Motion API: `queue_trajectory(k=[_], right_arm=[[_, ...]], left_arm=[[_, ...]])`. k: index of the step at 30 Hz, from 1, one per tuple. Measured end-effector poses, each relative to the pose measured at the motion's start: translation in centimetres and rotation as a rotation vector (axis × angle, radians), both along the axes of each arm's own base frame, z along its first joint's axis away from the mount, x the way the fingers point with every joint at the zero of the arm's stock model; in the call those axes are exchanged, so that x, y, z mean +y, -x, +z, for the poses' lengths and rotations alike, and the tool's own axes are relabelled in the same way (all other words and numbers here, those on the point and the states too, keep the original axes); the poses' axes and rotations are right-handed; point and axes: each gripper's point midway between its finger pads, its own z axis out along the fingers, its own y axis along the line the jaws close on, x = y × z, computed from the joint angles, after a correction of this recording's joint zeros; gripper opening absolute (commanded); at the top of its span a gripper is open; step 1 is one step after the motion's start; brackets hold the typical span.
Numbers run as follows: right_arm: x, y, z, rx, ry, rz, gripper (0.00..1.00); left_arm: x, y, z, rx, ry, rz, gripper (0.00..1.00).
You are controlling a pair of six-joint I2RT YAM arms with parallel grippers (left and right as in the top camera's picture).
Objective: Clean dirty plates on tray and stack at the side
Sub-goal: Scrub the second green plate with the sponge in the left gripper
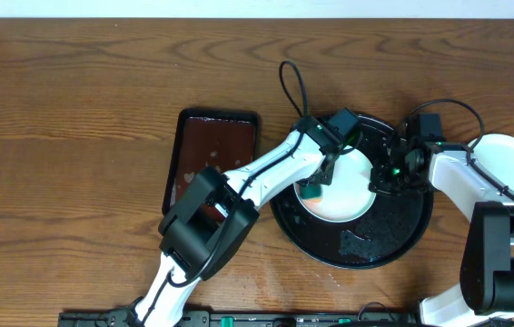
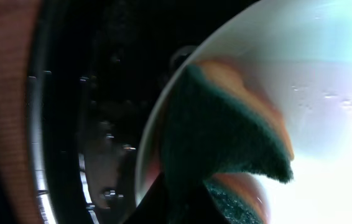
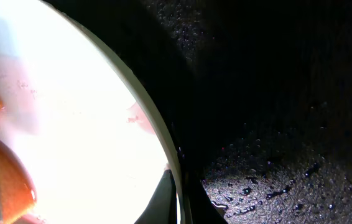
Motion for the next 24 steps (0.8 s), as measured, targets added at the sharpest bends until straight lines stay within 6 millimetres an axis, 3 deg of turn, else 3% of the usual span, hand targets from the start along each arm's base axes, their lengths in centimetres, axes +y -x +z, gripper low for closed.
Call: queue_trajectory(k=[6, 14, 19, 24], right_arm=[[0.2, 0.1, 0.0, 0.004, -0.01, 0.001, 0.01], [0.2, 0.2, 0.0, 0.008, -0.011, 0.0, 0.01], [0.2, 0.2, 0.0, 0.008, -0.011, 0.0, 0.01], [0.2, 0.2, 0.0, 0.008, -0.011, 0.0, 0.01]], left_arm=[[-1.1, -0.8, 0.0, -0.031, 0.038, -0.035, 0.07], [-7.5, -1.2, 0.0, 0.083, 0.42, -0.072, 0.07], [-10.1, 0.6, 0.2, 0.151, 0.522, -0.127, 0.08], [-12.0, 3.8, 0.3, 0.213, 0.538, -0.197, 0.08]])
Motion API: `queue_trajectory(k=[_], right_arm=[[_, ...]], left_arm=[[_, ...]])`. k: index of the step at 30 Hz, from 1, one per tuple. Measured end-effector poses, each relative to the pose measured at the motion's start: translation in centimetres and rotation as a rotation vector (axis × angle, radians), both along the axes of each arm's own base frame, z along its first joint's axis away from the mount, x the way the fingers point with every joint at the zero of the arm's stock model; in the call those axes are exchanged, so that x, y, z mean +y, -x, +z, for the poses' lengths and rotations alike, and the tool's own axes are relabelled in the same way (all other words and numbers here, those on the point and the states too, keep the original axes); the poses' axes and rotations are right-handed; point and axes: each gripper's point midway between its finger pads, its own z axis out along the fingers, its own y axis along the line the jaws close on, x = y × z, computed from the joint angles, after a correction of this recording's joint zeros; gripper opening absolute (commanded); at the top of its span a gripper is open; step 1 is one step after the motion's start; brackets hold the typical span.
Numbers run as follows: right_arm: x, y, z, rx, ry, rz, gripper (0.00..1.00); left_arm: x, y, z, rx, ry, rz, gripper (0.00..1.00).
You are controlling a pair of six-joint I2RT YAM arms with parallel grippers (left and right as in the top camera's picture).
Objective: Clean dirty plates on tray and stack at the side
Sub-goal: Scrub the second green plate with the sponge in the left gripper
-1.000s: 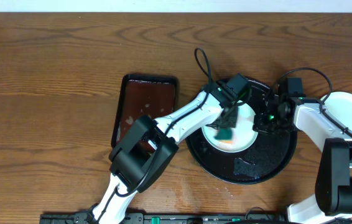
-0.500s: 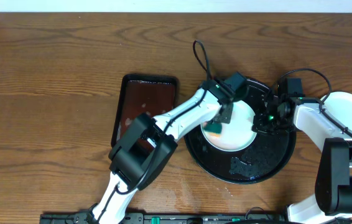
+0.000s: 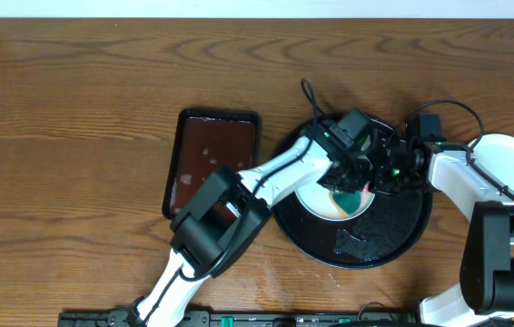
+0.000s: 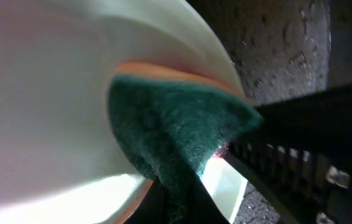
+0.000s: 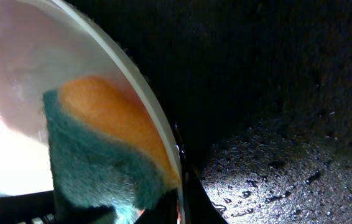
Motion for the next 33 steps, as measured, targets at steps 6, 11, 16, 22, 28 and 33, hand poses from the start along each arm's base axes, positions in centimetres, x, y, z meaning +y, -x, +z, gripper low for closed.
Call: queue_trajectory(k=[6, 11, 16, 22, 28, 33], right_arm=[[0.0, 0.0, 0.0, 0.001, 0.0, 0.0, 0.01], [0.0, 0.0, 0.0, 0.001, 0.0, 0.0, 0.01], [0.0, 0.0, 0.0, 0.001, 0.0, 0.0, 0.01], [0.0, 0.0, 0.0, 0.001, -0.001, 0.001, 0.01], [0.1, 0.1, 0.0, 0.003, -0.006, 0.001, 0.01], [0.1, 0.1, 0.0, 0.005, -0.007, -0.001, 0.01]], left_arm=[[1.9, -0.2, -0.3, 0.039, -0.064, 0.032, 0.07], [5.8, -1.5, -0.8, 0.022, -0.216, 0.103, 0.07], [10.2, -3.4, -0.7, -0.066, -0.407, 0.17, 0.07], [12.5, -4.6, -0.2, -0.144, -0.544, 0.191, 0.07], [10.5, -5.6, -0.2, -0.16, -0.448, 0.214, 0.07], [6.9, -5.7, -0.1, -0.084, -0.24, 0.199, 0.08]])
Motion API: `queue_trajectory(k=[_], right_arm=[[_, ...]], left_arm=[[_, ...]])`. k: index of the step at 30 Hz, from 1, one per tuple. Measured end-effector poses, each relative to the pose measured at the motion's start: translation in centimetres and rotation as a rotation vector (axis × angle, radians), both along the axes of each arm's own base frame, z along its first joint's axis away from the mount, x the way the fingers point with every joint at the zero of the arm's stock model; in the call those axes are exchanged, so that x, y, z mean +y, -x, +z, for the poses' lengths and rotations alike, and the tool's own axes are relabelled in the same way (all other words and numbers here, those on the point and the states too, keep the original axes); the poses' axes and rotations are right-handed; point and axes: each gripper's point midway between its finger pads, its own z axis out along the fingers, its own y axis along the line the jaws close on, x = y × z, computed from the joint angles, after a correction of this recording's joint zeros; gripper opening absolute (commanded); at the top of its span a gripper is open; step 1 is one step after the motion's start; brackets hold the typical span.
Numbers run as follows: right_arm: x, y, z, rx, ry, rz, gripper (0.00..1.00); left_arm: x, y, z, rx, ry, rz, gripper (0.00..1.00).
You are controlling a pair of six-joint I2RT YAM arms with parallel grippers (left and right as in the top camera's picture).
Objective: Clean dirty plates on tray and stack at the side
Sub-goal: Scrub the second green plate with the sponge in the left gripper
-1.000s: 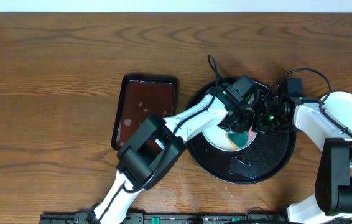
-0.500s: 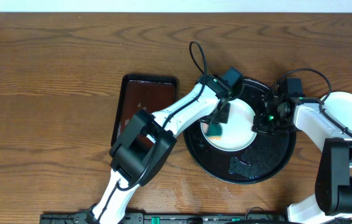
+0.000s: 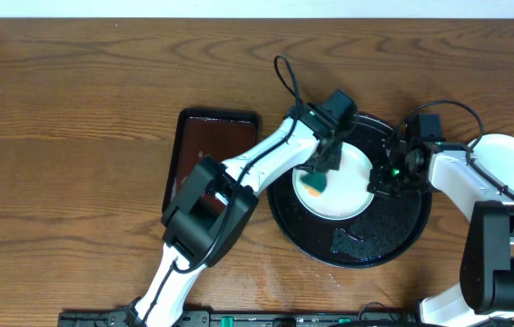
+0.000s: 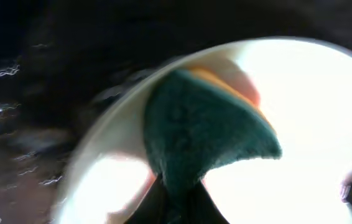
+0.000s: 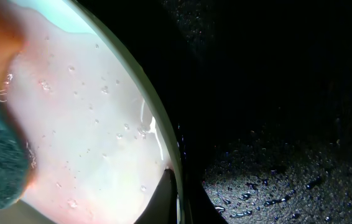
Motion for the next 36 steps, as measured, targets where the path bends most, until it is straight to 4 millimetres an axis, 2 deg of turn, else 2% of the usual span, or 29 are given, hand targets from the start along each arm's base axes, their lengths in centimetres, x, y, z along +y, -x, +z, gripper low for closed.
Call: queue_trajectory(k=[5, 10, 14, 18, 25, 28, 33, 36], right_arm=[[0.0, 0.0, 0.0, 0.0, 0.0, -0.001, 0.01], [0.0, 0.0, 0.0, 0.001, 0.0, 0.0, 0.01], [0.0, 0.0, 0.0, 0.001, 0.0, 0.0, 0.01], [0.0, 0.0, 0.0, 0.001, 0.0, 0.0, 0.01], [0.0, 0.0, 0.0, 0.001, 0.0, -0.001, 0.01], [0.0, 0.1, 0.0, 0.005, -0.001, 0.0, 0.01], [0.0, 0.1, 0.0, 0.007, -0.003, 0.0, 0.01], [0.1, 0.1, 0.0, 0.006, -0.003, 0.0, 0.01]], left_arm=[[-3.2, 0.8, 0.1, 0.034, 0.134, -0.061, 0.07], [-4.7, 2.2, 0.0, 0.027, 0.141, -0.115, 0.07], [-4.8, 2.5, -0.2, 0.04, 0.137, -0.121, 0.07], [-4.8, 3.1, -0.2, 0.073, 0.133, -0.126, 0.07], [-3.5, 7.0, -0.3, 0.24, 0.106, -0.193, 0.07], [-2.8, 7.5, -0.2, 0.269, 0.073, -0.195, 0.08], [-1.1, 6.6, -0.4, 0.24, -0.019, -0.156, 0.07], [0.4, 5.3, -0.7, 0.188, -0.097, -0.098, 0.07]])
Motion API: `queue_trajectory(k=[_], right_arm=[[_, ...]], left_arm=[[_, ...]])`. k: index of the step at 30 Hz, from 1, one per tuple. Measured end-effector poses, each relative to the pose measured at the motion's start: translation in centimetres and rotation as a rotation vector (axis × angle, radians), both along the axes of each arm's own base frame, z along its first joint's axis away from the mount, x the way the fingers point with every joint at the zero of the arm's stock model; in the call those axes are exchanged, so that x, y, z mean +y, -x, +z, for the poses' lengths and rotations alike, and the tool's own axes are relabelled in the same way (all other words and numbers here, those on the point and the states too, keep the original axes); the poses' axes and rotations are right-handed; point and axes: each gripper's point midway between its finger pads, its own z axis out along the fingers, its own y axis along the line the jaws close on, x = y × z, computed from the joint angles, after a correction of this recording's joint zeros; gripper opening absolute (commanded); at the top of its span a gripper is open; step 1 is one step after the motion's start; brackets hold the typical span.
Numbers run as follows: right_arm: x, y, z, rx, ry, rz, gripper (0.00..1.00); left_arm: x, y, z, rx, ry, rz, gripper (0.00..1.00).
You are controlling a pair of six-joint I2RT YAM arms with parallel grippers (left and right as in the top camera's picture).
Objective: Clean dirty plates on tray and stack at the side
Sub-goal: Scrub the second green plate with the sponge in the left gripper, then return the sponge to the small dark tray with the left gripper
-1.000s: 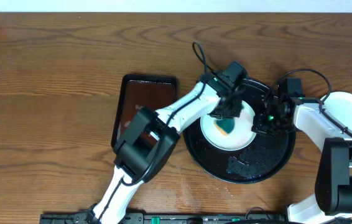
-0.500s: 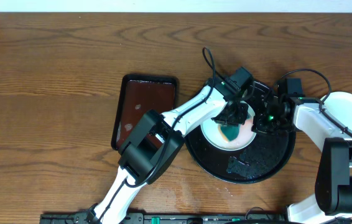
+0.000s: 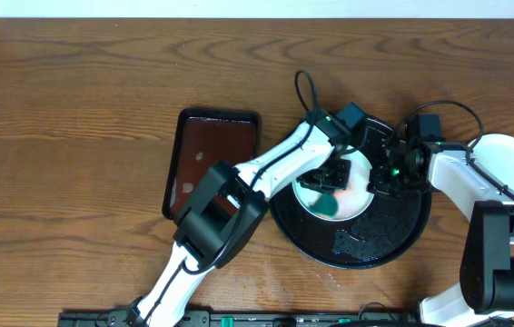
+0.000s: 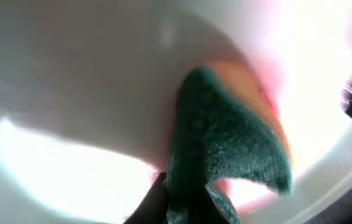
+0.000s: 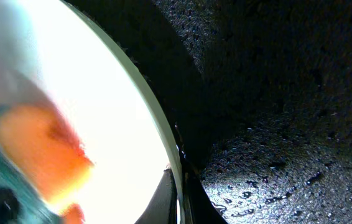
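Observation:
A white plate (image 3: 359, 196) lies on the round black tray (image 3: 393, 232). My left gripper (image 3: 334, 174) is shut on a green and orange sponge (image 4: 226, 143), which presses on the plate's inside (image 4: 70, 81). At the plate's right edge my right gripper (image 3: 386, 174) is shut on the rim (image 5: 163, 146), one finger inside and one outside. The sponge (image 5: 33, 155) shows blurred at the left of the right wrist view. A second white plate (image 3: 511, 163) sits on the table at the far right.
A dark rectangular tray (image 3: 212, 159) with wet spots lies left of the round tray. The round tray's surface (image 5: 275, 124) is wet with droplets. The left arm (image 3: 266, 173) stretches diagonally across the table's middle.
My left gripper has moved with the sponge from the plate's upper left to its middle and right part. The right gripper still holds the rim in the same place.
The sponge was at the plate's left part, then at its right edge by the right gripper, then at the upper left, and now near the middle. The right gripper held the plate's rim all through.

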Motion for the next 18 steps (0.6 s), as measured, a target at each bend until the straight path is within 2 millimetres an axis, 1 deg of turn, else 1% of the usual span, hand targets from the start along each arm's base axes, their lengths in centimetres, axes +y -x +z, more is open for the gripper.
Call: queue_trajectory(k=[3, 6, 8, 12, 16, 17, 18], right_arm=[[0.0, 0.0, 0.0, 0.0, 0.0, 0.0, 0.01], [0.0, 0.0, 0.0, -0.001, 0.0, 0.0, 0.01], [0.0, -0.1, 0.0, -0.002, -0.001, 0.0, 0.01], [0.3, -0.1, 0.0, -0.006, -0.005, 0.007, 0.01], [0.4, -0.1, 0.0, -0.007, -0.005, 0.01, 0.01], [0.4, -0.1, 0.0, -0.006, -0.005, 0.01, 0.01], [0.4, -0.1, 0.0, -0.006, -0.005, 0.01, 0.01]], left_arm=[[1.6, -1.8, 0.0, -0.077, -0.074, 0.044, 0.07], [3.7, -4.0, 0.1, -0.167, -0.161, 0.092, 0.08], [5.0, -4.7, 0.4, -0.19, -0.209, 0.114, 0.08], [5.7, -4.7, 1.2, -0.18, -0.247, 0.153, 0.07], [6.0, -4.7, 2.2, -0.171, -0.238, 0.177, 0.08], [6.3, -4.7, 2.8, -0.169, -0.236, 0.188, 0.07], [7.1, -4.7, 3.8, -0.173, -0.242, 0.202, 0.08]])
